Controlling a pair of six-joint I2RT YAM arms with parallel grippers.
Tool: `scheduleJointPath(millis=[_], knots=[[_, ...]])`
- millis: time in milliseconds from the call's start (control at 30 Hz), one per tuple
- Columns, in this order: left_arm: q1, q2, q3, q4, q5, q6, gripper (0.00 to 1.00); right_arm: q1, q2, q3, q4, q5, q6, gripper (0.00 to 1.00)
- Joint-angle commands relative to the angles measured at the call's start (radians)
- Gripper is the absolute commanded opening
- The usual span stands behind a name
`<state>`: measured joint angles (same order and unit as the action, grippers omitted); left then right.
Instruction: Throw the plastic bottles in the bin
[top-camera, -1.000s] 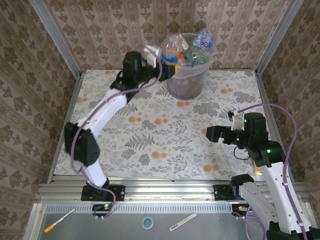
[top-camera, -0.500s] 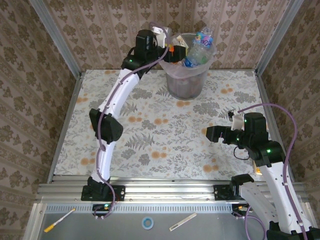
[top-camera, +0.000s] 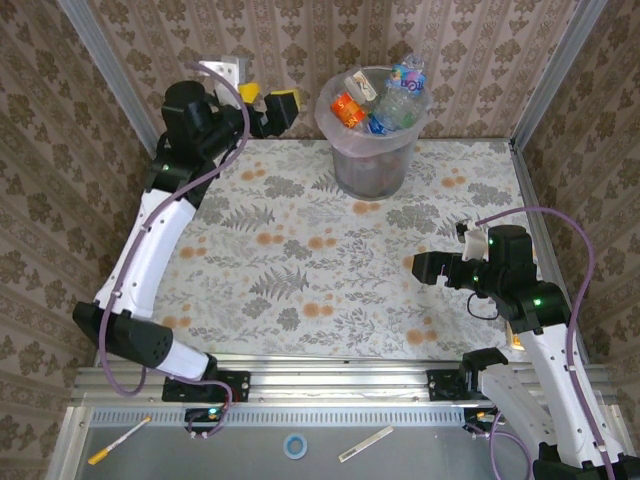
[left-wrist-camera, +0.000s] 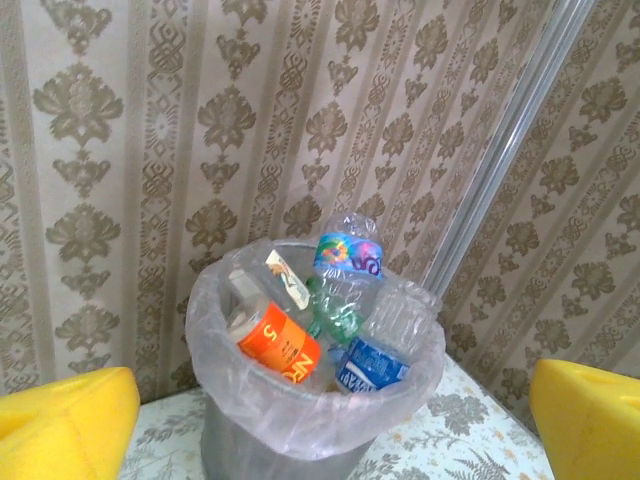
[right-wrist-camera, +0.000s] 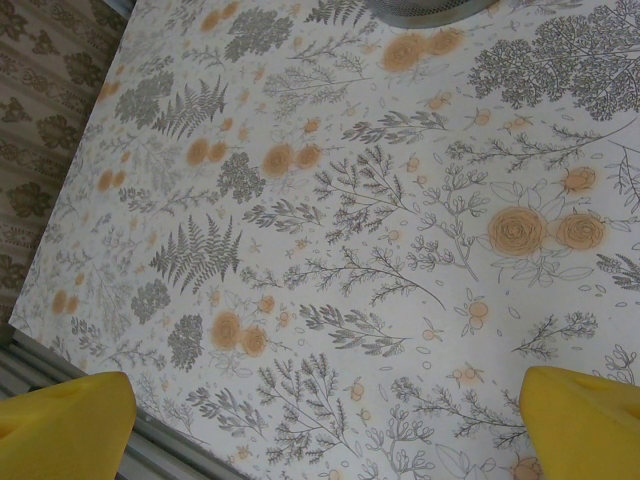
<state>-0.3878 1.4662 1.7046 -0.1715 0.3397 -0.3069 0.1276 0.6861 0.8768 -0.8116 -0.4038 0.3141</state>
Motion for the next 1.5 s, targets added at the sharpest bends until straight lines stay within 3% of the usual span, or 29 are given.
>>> scheduleJointPath(millis=[0,200,700,1067,1267,1467], knots=[[0.017,-0.040,-0.095,0.031,-0.019,-0.011,1.00,-0.003,-0.019,-0.003,0.003,-0.007,0.002,1.00],[0.041,-0.176,-0.250,0.024,-0.108,0.013,1.00,-0.003,-0.019,-0.001,0.000,-0.007,0.000,1.00],[0.098,-0.430,-0.534,-0.047,-0.162,0.078,1.00,-0.003,-0.014,-0.001,0.005,-0.003,-0.005,1.00],[0.300,-0.654,-0.866,0.002,-0.187,0.088,1.00,-0.003,0.003,-0.003,0.007,0.022,-0.005,1.00],[0.353,-0.676,-1.044,0.160,-0.280,0.108,1.00,-0.003,0.068,-0.002,0.036,0.129,0.026,1.00],[0.416,-0.566,-1.152,0.334,-0.355,0.132,1.00,-0.004,0.137,-0.030,0.199,0.339,0.059,1.00]])
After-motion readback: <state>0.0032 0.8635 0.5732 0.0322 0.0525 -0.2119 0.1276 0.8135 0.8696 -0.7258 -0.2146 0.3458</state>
